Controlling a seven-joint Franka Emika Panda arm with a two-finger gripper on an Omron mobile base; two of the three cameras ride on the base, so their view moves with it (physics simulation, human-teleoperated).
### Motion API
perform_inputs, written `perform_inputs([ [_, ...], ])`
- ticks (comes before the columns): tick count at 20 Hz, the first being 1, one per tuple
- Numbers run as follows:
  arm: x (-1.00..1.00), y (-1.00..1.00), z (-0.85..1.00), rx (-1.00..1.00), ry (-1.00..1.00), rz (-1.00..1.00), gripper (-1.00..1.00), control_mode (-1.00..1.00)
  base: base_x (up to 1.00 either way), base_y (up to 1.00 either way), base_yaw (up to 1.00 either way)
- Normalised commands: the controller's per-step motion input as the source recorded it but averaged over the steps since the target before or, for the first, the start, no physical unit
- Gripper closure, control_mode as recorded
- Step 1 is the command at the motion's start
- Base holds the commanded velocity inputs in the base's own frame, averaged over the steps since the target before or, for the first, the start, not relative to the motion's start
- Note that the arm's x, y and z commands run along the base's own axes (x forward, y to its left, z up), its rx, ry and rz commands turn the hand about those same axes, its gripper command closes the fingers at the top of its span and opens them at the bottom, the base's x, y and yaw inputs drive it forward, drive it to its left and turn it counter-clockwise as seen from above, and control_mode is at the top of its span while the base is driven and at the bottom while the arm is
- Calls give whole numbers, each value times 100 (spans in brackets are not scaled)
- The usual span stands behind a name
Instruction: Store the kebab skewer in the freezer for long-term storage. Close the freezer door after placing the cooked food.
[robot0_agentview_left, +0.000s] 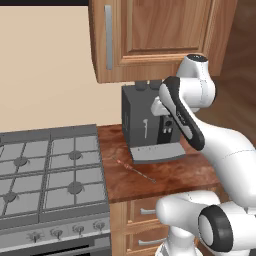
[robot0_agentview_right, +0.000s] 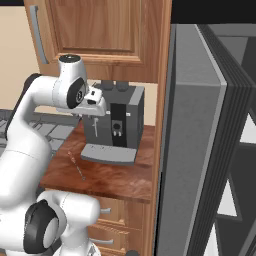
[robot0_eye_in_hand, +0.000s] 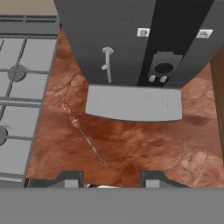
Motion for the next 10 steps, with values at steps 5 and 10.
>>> perform_inputs([
  [5,-4,0,-10,0,1,3,-100,-100,0,0,0],
  [10,0,18,-57,0,5,14,-100,-100,0,0,0],
])
